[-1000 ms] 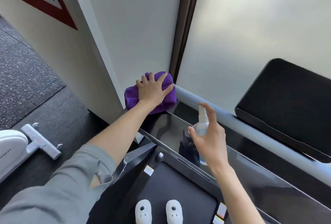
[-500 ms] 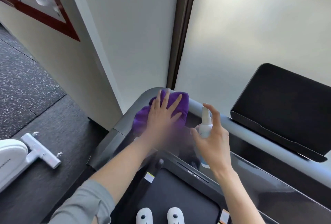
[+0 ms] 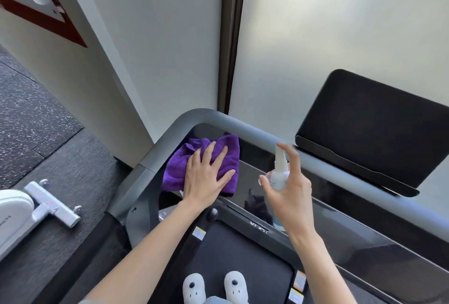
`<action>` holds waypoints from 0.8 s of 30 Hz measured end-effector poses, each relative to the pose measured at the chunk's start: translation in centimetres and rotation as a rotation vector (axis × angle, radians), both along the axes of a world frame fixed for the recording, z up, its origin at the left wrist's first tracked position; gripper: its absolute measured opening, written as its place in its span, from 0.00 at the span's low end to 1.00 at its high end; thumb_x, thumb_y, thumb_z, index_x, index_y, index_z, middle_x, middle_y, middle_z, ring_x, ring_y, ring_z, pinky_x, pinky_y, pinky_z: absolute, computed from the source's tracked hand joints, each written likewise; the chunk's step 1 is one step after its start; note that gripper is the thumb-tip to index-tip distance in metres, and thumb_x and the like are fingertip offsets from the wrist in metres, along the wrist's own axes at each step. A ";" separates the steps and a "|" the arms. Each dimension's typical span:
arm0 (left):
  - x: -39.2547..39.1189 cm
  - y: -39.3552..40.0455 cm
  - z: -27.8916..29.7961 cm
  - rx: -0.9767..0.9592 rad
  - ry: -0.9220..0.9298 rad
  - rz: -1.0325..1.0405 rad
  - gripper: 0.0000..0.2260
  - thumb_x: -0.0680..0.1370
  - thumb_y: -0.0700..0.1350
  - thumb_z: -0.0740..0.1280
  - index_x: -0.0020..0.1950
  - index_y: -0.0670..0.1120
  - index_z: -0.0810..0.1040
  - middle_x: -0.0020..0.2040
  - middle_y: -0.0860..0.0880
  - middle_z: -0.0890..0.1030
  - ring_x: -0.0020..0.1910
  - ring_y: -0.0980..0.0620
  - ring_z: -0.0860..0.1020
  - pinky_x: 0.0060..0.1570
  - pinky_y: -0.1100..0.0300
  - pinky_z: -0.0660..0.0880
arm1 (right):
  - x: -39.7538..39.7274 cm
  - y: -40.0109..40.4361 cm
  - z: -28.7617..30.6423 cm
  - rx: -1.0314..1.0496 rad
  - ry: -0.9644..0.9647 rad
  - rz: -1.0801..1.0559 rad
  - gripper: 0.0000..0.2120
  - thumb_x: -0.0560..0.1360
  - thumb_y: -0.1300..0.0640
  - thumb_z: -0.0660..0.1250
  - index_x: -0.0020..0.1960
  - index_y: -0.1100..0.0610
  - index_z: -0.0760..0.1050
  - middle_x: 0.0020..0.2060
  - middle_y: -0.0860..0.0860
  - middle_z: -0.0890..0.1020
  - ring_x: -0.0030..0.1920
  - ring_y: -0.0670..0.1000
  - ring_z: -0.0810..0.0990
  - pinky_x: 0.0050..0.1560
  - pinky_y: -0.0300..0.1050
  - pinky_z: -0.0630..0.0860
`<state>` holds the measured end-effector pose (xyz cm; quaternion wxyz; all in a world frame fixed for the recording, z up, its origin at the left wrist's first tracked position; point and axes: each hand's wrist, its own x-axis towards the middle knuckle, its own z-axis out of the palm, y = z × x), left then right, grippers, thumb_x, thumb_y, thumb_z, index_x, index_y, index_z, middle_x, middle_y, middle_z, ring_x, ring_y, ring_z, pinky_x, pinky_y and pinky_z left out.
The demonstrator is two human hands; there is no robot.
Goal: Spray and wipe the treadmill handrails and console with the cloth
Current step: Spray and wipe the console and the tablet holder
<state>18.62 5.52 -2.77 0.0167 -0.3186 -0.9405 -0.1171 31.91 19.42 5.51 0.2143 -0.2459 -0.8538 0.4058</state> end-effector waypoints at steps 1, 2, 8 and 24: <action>0.5 -0.2 -0.1 -0.001 0.035 0.012 0.29 0.78 0.65 0.52 0.74 0.52 0.68 0.73 0.44 0.69 0.66 0.36 0.70 0.64 0.43 0.68 | 0.1 0.0 -0.1 -0.005 -0.004 0.000 0.34 0.72 0.64 0.72 0.69 0.40 0.63 0.33 0.48 0.82 0.39 0.50 0.80 0.47 0.19 0.66; 0.8 -0.4 -0.2 -0.006 0.066 0.026 0.29 0.78 0.65 0.51 0.74 0.52 0.69 0.72 0.44 0.70 0.65 0.37 0.72 0.64 0.42 0.69 | 0.2 0.0 -0.1 -0.011 -0.003 0.001 0.34 0.72 0.64 0.72 0.69 0.39 0.63 0.33 0.48 0.81 0.39 0.50 0.80 0.46 0.19 0.66; -4.5 2.6 0.6 -0.007 0.024 0.247 0.25 0.80 0.60 0.57 0.74 0.51 0.66 0.68 0.39 0.69 0.60 0.38 0.70 0.56 0.44 0.65 | -0.6 0.5 0.2 -0.002 -0.006 0.016 0.35 0.72 0.63 0.72 0.68 0.37 0.62 0.34 0.46 0.82 0.38 0.48 0.79 0.45 0.21 0.68; 0.7 3.7 -0.5 0.071 0.087 0.150 0.21 0.78 0.61 0.62 0.69 0.55 0.71 0.64 0.43 0.72 0.62 0.40 0.71 0.62 0.42 0.66 | -1.5 0.9 0.2 -0.005 -0.007 0.029 0.34 0.72 0.62 0.73 0.68 0.38 0.62 0.32 0.47 0.81 0.36 0.47 0.80 0.41 0.32 0.73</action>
